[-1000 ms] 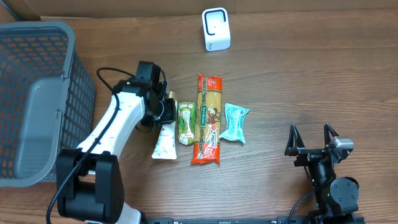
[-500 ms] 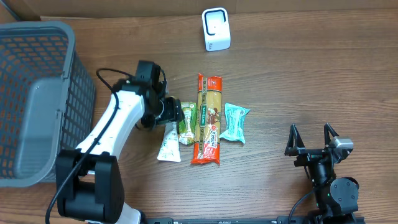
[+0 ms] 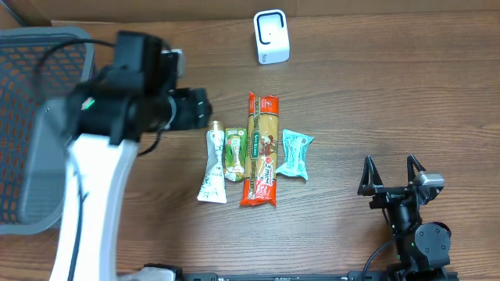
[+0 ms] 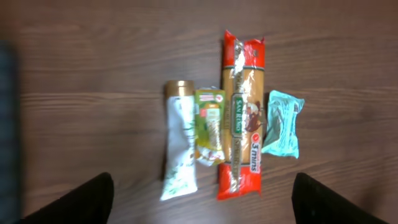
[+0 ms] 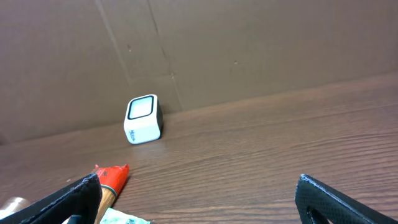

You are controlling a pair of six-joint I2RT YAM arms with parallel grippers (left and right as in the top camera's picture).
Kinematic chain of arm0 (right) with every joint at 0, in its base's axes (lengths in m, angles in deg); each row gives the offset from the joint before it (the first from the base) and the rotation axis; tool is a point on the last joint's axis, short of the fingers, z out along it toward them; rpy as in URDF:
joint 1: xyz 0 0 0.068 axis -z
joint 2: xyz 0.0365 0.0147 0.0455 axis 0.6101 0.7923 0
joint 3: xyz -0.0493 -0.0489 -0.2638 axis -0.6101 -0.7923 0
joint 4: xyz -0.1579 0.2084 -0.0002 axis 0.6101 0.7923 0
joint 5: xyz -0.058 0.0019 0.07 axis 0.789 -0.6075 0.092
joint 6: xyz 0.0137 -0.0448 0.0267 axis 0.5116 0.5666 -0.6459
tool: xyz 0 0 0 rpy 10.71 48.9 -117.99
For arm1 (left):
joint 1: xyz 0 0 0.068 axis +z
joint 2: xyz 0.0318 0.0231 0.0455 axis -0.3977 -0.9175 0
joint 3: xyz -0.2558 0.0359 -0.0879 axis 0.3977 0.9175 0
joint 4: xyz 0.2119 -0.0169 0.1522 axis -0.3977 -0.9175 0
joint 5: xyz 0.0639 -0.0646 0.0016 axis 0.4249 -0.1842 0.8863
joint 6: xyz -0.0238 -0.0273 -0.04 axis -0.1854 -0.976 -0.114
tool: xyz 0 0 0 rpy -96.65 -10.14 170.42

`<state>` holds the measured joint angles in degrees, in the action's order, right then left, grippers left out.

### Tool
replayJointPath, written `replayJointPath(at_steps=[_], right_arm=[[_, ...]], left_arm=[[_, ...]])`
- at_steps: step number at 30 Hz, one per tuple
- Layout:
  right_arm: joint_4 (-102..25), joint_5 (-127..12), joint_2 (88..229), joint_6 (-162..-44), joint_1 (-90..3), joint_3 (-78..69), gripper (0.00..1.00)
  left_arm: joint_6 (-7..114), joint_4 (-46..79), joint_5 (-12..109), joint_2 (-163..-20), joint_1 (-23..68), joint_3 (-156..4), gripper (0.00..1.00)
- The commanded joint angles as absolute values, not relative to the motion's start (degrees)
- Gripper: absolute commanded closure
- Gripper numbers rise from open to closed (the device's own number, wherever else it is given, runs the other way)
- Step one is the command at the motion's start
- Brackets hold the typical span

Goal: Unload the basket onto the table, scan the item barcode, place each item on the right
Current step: 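Retract the left gripper back beside the basket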

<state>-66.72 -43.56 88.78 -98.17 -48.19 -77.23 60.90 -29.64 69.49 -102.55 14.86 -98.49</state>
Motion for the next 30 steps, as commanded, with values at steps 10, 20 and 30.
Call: replayJointPath(at_steps=[10, 20, 30], right_arm=[[-67.07, -43.17, 88.15, -97.67, -48.47, -77.84, 0.00], [-67.07, -43.17, 88.15, -97.67, -48.47, -77.84, 0.00], [-67.07, -43.17, 88.15, -97.67, -48.47, -77.84, 0.00]], left_arm=[[67.52, -37.91, 81.49, -81.05, 20.52, -102.09, 0.00], [75.39, -43.19, 86.43, -81.50, 20.52, -101.50, 0.00], [82.14, -38.41, 81.62, -86.31, 21.92, -101.50, 0.00]])
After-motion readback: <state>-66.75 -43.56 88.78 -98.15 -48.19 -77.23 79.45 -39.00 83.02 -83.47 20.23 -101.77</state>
